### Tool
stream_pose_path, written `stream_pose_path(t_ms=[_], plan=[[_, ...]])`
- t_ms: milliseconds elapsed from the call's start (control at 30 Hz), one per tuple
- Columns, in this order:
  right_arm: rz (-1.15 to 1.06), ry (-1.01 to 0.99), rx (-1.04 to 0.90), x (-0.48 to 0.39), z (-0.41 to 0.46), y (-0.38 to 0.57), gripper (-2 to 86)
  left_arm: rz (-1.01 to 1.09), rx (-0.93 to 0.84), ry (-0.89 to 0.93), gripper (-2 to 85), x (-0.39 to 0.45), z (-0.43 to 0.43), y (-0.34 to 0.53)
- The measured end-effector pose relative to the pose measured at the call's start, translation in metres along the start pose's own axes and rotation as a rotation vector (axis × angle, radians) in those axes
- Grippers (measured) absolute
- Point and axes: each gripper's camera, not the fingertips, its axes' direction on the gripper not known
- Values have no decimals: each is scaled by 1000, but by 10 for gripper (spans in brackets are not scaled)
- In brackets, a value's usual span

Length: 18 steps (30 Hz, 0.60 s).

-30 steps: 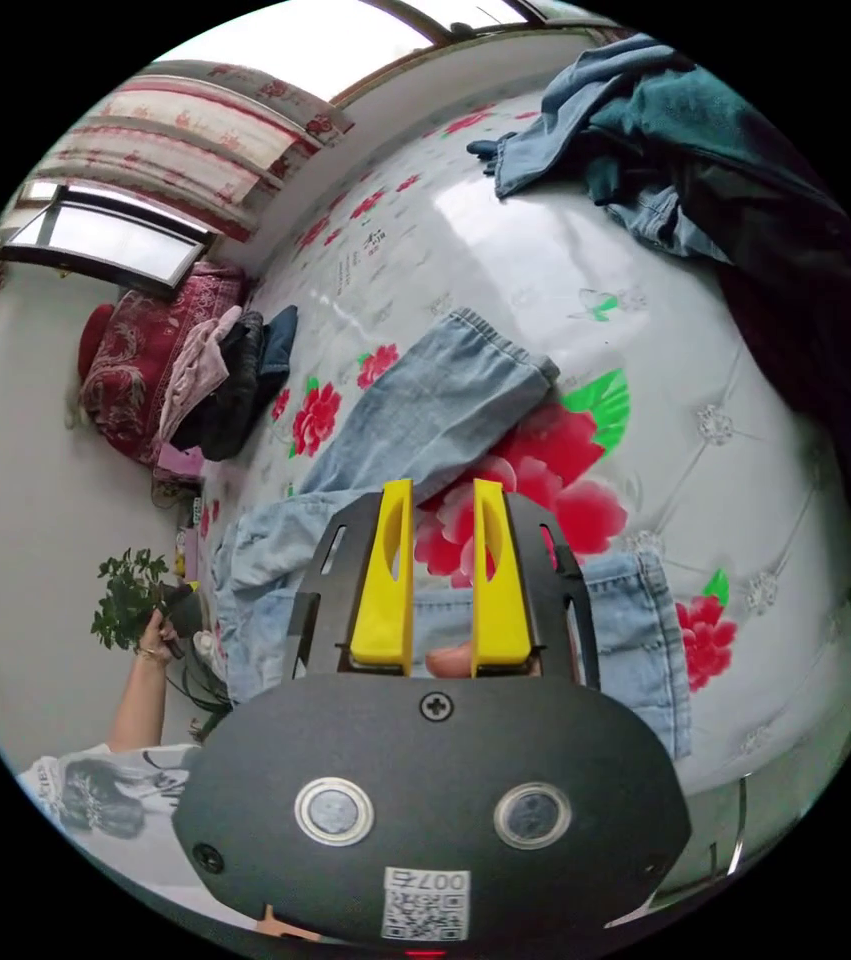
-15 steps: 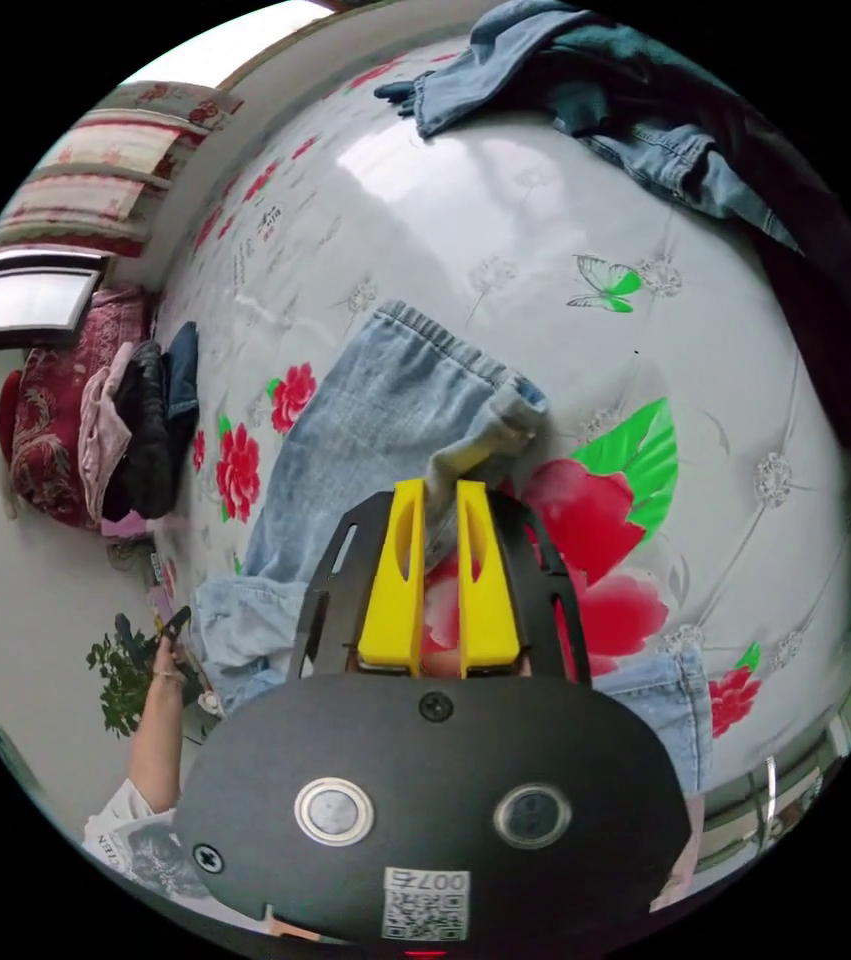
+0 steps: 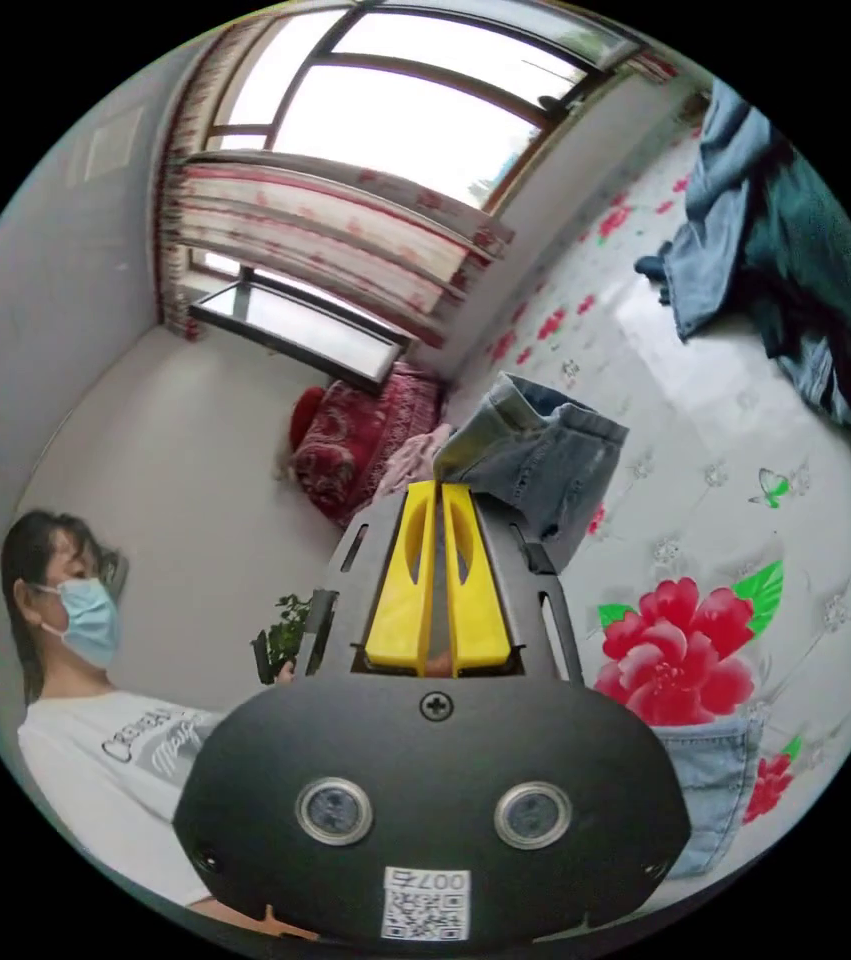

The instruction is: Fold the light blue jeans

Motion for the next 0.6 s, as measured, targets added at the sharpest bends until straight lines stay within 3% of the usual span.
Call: stream_pose_path(t_ms=[100, 200, 367, 467, 600], plan=[[-72, 27, -43, -15, -55, 44, -3, 11, -15, -15, -10, -6, -43, 69], [-36, 186, -152, 1, -92, 107, -3, -83, -113, -10, -10, -26, -38, 147], [395, 525, -351, 116, -99, 226, -3, -345, -391, -24, -10, -72, 36, 247], [513, 443, -246, 140, -115, 251, -3, -426, -395, 8, -10, -89, 46, 253], [355, 305, -154, 106, -131, 231, -3, -230, -367, -34, -10, -67, 21, 221]])
